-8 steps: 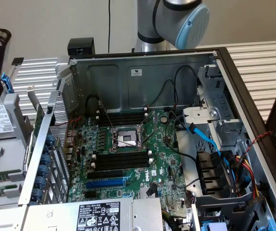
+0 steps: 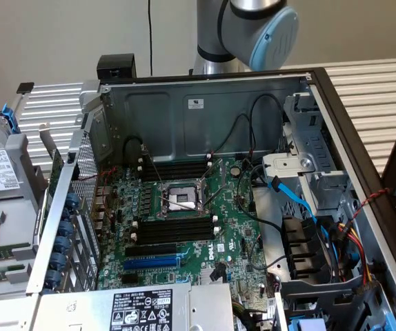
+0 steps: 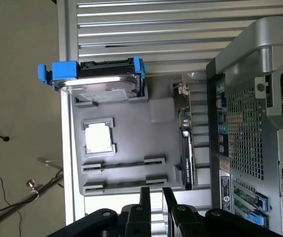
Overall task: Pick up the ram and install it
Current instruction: 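Reach for the ram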
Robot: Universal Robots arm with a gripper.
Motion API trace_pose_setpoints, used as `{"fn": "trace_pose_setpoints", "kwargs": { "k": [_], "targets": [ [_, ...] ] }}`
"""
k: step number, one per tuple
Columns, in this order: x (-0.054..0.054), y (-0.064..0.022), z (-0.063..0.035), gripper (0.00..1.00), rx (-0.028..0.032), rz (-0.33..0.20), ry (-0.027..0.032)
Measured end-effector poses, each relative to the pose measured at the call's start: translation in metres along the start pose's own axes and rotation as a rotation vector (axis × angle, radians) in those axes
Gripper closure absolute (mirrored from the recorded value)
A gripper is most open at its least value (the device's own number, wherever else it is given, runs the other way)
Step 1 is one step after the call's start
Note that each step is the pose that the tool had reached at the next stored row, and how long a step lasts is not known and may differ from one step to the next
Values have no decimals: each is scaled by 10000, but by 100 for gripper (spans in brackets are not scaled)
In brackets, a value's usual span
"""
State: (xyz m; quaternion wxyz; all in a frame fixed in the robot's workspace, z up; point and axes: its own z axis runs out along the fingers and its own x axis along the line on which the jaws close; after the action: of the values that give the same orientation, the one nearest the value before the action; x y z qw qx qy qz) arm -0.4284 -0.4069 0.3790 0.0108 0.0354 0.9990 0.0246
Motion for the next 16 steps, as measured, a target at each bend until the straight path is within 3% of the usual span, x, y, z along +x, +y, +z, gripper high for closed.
{"fn": "trace_pose_setpoints", "kwargs": {
  "k": [6,11,16],
  "targets": [
    [269,-37,-1,76,-1,1,-2],
    [290,-45,-3,76,-3,-115,3],
    [301,-47,-2,76,-21,-900,40]
  ]
}}
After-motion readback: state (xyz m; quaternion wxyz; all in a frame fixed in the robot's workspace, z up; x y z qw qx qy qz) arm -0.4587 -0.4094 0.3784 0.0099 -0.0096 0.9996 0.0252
